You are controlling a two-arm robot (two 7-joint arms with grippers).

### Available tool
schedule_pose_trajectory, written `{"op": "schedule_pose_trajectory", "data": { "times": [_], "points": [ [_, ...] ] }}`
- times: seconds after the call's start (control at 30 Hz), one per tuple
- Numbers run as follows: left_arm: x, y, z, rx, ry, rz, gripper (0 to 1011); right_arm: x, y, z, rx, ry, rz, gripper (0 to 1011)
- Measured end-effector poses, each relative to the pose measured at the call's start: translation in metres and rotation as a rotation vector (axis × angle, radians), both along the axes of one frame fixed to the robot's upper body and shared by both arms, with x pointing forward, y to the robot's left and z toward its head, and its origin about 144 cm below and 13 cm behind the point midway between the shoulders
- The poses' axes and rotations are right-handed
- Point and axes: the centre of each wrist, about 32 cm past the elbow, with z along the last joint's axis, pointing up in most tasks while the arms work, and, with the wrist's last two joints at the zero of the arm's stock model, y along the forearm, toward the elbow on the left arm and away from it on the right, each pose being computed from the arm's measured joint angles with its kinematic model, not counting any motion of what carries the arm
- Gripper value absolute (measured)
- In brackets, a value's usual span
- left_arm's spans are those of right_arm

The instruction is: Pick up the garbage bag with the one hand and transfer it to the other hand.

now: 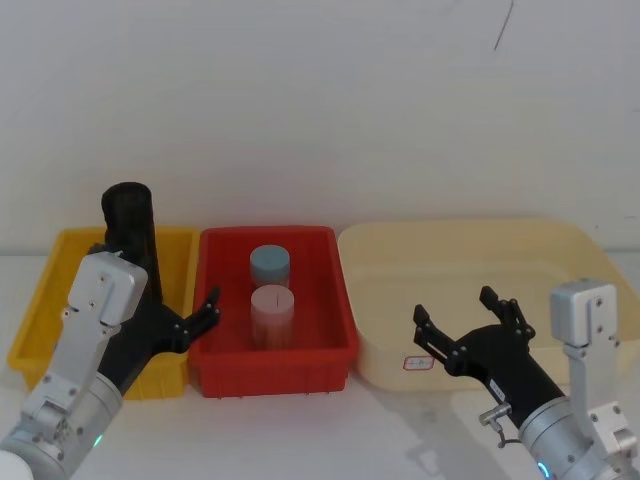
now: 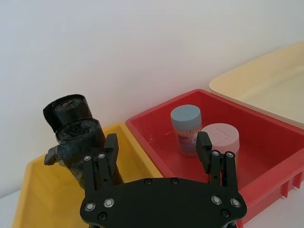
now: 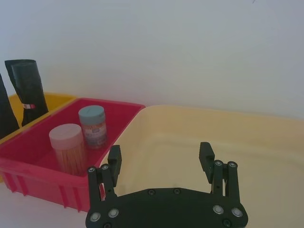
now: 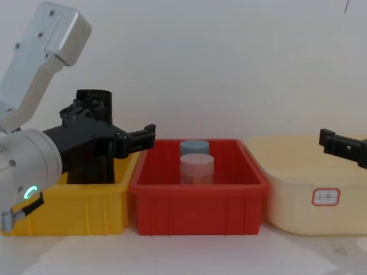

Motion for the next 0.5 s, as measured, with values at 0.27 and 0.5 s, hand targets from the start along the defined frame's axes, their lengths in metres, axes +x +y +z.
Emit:
{"op": "schedule_pose_trajectory", "data": {
  "times": [0.27,0.5],
  "points": [
    [-0.005,-0.0006,-0.0028,0.004,-0.001,0.007,1002,0.0,0.0,0.0,0.0,0.0,0.0,1000],
    [-0.0103,-0.0009,-0.006,0.005,0.005,0.021,1002,0.0,0.0,0.0,0.0,0.0,0.0,1001]
  ]
}}
